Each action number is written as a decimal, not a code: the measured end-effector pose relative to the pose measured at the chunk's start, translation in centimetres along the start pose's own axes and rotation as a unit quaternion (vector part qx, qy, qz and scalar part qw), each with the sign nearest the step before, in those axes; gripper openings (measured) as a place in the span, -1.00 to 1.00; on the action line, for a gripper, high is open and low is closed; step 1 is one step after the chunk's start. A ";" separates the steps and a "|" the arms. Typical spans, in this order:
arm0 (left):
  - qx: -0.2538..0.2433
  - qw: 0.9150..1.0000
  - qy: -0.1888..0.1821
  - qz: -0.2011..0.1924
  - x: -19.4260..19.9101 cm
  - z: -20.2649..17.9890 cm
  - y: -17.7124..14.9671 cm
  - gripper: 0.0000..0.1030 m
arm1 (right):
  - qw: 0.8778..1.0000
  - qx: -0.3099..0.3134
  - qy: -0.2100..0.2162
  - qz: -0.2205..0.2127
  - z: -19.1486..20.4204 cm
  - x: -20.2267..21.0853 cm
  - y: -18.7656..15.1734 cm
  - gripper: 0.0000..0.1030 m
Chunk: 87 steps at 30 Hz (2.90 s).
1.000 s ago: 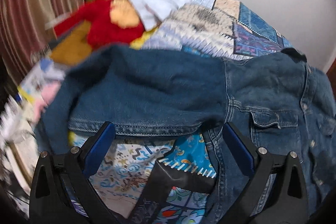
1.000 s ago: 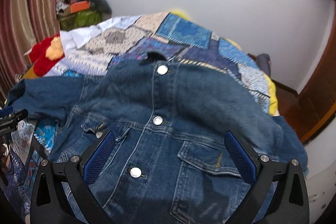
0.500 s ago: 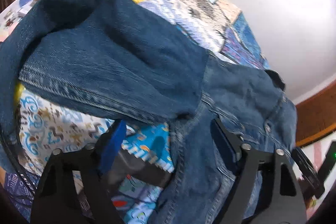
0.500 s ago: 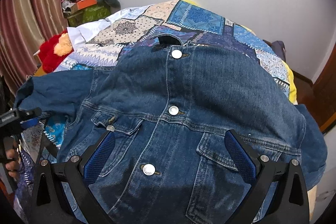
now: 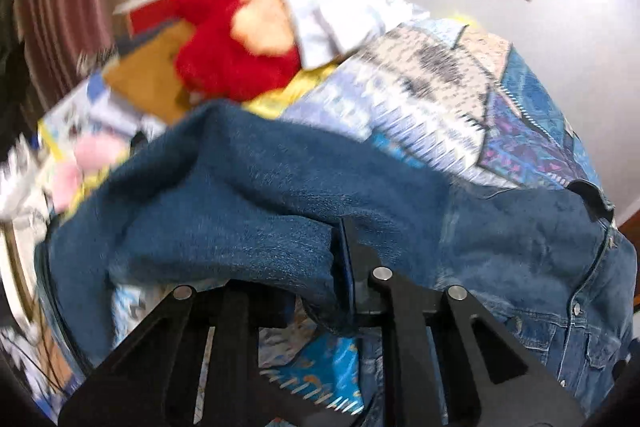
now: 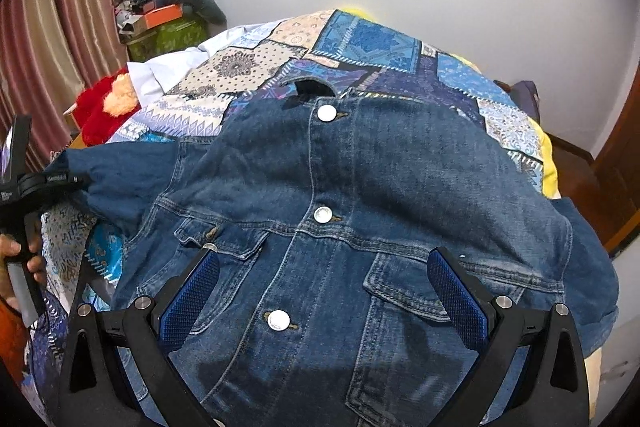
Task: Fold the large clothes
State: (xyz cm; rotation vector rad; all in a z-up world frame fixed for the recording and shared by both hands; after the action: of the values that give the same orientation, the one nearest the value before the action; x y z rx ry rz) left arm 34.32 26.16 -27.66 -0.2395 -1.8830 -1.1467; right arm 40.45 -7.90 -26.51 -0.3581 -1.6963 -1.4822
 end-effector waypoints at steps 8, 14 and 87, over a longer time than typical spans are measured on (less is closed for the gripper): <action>-0.056 0.995 -0.074 -0.044 3.1 -7.6 1.6 -0.76 | 1.000 -0.001 -0.018 -0.025 -1.6 2.2 0.8 1.00; -0.115 0.985 -0.124 0.024 0.5 -14.7 -2.6 -0.76 | 0.998 -0.005 -0.041 -0.037 -3.4 4.5 0.9 1.00; -0.346 0.913 -0.171 0.135 3.3 -33.0 -14.5 -0.69 | 0.997 -0.067 -0.035 -0.001 -12.0 8.4 -4.6 1.00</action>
State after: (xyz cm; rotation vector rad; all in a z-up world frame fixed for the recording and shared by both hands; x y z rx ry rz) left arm 43.66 -8.77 -28.34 -1.1229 -1.5797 -1.6117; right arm 36.90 -22.62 -23.98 -0.4847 -1.6560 -1.6056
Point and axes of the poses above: each gripper's, at about its wrist camera, not at the fingertips, and x roughly against the way its jaws point, z to its left, y to its top, the point moved 8 cm from there along -x, roughly the way its jaws point, and after that the axes turned 1 degree about z, right-handed, at the moved point
